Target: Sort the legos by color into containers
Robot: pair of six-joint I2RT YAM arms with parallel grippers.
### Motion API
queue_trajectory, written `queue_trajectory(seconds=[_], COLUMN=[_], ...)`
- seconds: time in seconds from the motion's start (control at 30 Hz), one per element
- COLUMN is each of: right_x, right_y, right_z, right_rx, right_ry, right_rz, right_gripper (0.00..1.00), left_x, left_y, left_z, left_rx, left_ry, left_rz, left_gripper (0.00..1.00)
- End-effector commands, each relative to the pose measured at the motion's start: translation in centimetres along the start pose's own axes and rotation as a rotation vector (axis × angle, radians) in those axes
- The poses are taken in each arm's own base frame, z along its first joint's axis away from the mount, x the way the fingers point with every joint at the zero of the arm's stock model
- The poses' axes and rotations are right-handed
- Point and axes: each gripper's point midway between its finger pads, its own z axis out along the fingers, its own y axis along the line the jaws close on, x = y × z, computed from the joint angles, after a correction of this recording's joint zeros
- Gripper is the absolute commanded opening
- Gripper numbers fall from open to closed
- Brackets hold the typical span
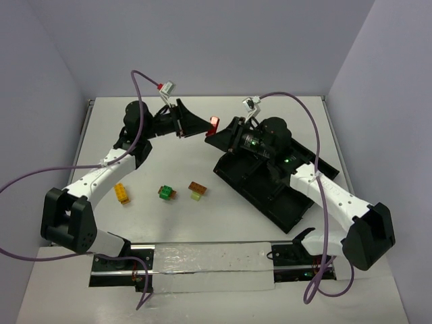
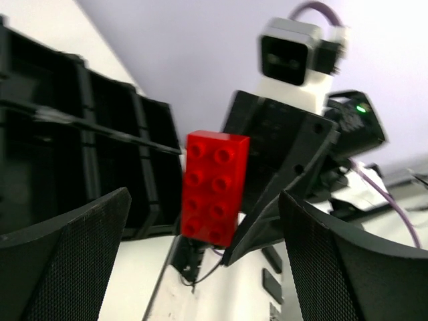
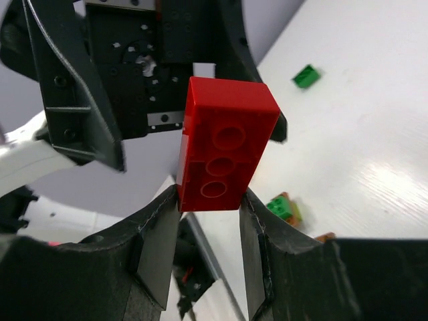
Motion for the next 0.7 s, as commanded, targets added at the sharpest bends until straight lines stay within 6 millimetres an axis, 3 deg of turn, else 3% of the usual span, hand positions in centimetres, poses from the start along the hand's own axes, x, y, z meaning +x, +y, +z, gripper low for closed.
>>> queue_trajectory(seconds=[0.0, 0.1, 0.13, 0.17, 0.27, 0.43, 0.57, 0.63, 0.67], right_x=[-1.9, -3.3, -2.7, -3.2, -3.8, -5.5, -6.4, -7.3, -6.8], right_y=[-1.0, -3.1, -4.2, -3.9, -7.2, -12.9, -17.7, -19.0, -20.6], right_z=[-1.8, -3.3, -4.0, -4.1, -6.4, -9.3, -10.9, -11.1, -11.3], right_rx=[0.146, 0.302, 0.37, 0.366, 0.533, 0.701, 0.925, 0.997, 1.048], right_ry=[-0.084, -0.142, -0.12, -0.131, -0.144, -0.162, -0.145, -0.15, -0.124], right_rz=[-0.068, -0.113, -0.106, -0.119, -0.122, -0.041, -0.026, -0.03, -0.015], right_gripper=[0.0, 0.0, 0.0, 0.0, 0.0, 0.0, 0.0, 0.0, 0.0], left_x=[-1.7, -3.0, -3.7, -3.6, -5.8, -6.6, -6.5, -6.2, -6.1], left_y=[0.1, 1.4, 2.1, 2.4, 5.7, 10.4, 12.5, 13.4, 14.0], left_z=[-0.5, -1.3, -1.9, -2.0, -5.2, -10.6, -13.5, -14.6, -15.3], left_rx=[-0.137, -0.23, -0.261, -0.28, -0.46, -0.754, -0.942, -1.011, -1.059], left_ry=[-0.031, -0.055, -0.073, -0.075, -0.17, -0.247, -0.27, -0.27, -0.268], left_rz=[0.108, 0.127, 0.124, 0.113, 0.081, 0.04, 0.049, 0.047, 0.048], left_gripper=[0.99, 0.99, 0.99, 0.99, 0.99, 0.99, 0.99, 0.99, 0.99])
